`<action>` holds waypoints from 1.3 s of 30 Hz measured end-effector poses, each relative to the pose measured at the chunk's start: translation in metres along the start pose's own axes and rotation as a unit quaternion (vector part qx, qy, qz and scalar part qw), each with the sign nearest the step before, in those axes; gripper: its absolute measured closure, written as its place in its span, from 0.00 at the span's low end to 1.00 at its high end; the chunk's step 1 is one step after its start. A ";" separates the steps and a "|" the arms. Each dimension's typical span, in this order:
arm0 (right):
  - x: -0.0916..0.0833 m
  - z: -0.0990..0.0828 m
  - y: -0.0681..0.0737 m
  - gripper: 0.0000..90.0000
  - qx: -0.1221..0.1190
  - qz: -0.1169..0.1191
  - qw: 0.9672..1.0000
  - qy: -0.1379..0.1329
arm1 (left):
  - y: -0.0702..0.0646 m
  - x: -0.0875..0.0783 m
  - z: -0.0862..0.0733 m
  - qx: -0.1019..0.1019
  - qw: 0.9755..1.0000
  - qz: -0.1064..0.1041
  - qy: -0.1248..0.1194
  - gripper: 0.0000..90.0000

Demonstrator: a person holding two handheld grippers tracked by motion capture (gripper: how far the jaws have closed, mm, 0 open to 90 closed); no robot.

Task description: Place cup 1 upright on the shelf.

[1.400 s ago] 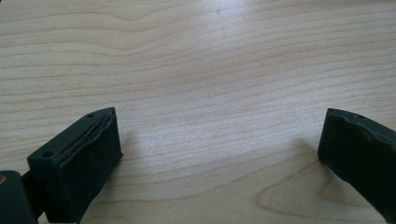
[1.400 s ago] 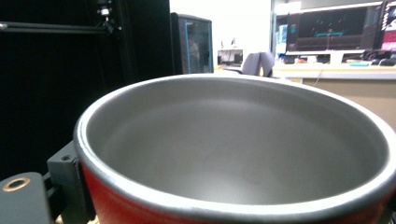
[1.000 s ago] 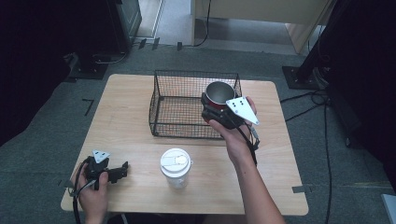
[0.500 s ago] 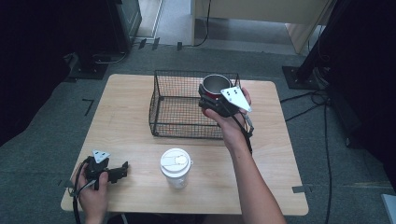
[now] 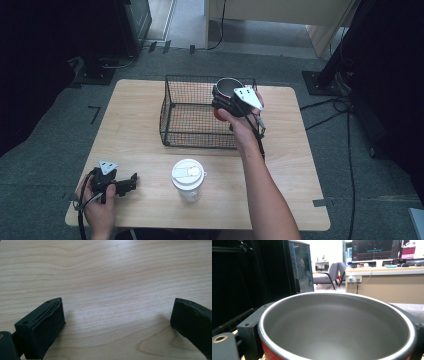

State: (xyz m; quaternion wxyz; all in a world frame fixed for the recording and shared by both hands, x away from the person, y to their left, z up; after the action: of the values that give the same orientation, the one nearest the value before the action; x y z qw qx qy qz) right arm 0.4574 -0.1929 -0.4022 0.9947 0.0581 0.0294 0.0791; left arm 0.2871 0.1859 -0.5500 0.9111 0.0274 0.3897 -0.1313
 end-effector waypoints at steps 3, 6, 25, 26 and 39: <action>0.009 -0.005 0.000 0.08 -0.004 -0.005 1.000 0.009 | 0.000 0.000 0.000 0.000 1.000 0.000 0.000 0.00; 0.016 -0.010 0.001 0.08 -0.008 -0.006 1.000 0.017 | 0.000 0.000 0.000 0.000 1.000 0.000 0.000 0.00; 0.036 -0.050 0.002 0.07 -0.028 -0.023 0.996 0.080 | 0.000 0.000 0.000 0.000 1.000 0.000 0.000 0.00; 0.037 -0.050 0.002 0.07 -0.030 -0.022 0.996 0.081 | 0.000 0.000 0.000 0.000 1.000 0.000 0.000 0.00; 0.039 -0.057 -0.002 0.07 -0.031 -0.041 0.991 0.122 | 0.000 0.000 0.000 0.000 1.000 0.000 0.000 0.00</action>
State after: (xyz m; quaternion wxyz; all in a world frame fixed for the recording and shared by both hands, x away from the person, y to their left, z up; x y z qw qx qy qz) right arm 0.4920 -0.1821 -0.4610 0.9875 0.0155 0.1500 0.0453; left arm 0.2870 0.1858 -0.5500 0.9112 0.0272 0.3895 -0.1312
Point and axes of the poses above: each handheld gripper's, and its own axes: x roughly forward along the jaws, z roughly out of its top, y roughly to its left, the point moved 4 cm from there along x, roughly forward along the jaws, and after that the axes turned 5 degrees about -z, right-handed, at the moved point
